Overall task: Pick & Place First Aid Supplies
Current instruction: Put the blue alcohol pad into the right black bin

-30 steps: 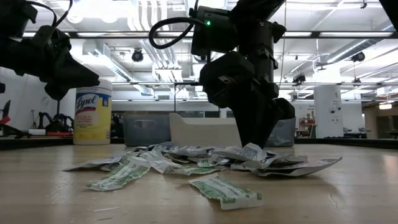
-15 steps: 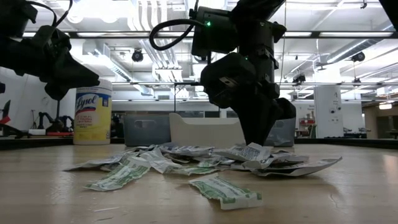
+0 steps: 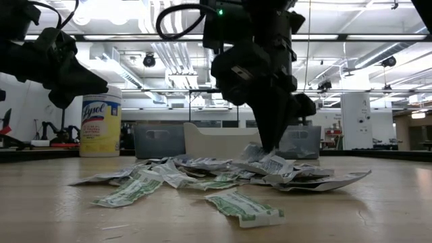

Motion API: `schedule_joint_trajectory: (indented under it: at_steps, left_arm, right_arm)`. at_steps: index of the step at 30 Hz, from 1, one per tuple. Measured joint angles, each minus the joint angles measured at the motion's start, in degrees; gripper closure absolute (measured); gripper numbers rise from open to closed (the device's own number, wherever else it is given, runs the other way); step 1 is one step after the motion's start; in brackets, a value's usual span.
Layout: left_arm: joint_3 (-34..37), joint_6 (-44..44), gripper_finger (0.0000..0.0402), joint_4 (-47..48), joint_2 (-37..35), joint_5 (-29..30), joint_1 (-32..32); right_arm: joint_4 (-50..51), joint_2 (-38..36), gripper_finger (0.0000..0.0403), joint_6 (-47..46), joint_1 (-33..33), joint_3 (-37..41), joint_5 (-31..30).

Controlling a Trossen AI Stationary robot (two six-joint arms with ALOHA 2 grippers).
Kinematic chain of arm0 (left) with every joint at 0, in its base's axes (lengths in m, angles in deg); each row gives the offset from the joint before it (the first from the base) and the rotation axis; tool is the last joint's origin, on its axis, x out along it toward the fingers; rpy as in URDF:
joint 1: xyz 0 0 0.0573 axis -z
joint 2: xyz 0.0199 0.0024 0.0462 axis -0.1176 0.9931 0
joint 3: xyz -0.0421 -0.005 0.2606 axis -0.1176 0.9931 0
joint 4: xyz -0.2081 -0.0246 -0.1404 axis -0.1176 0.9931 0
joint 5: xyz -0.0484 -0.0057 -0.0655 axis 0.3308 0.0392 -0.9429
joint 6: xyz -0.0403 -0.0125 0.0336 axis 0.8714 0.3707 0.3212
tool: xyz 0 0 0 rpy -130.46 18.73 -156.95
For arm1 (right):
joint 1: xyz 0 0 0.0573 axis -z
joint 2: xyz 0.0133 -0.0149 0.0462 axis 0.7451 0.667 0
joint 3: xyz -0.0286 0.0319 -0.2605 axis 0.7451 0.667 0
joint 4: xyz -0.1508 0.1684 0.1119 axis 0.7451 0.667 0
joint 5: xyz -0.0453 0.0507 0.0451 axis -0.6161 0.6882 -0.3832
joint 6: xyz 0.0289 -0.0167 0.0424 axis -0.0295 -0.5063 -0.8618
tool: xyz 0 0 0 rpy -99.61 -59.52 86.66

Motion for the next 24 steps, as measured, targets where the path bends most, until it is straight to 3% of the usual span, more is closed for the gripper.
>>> schedule_joint_trajectory:
  at_steps: [15,24]
  left_arm:
    - [0.0,0.0,0.0307,0.0,0.0,0.0,-0.01]
    - [0.01,0.0,0.0307,0.0,0.0,-0.01,-0.01]
  right_arm:
    - [24.06,-0.04,0.0394,-0.14,-0.15,-8.57,-1.31]
    - [39.38,-0.34,0.0394,-6.24,0.68,-11.49,-10.75]
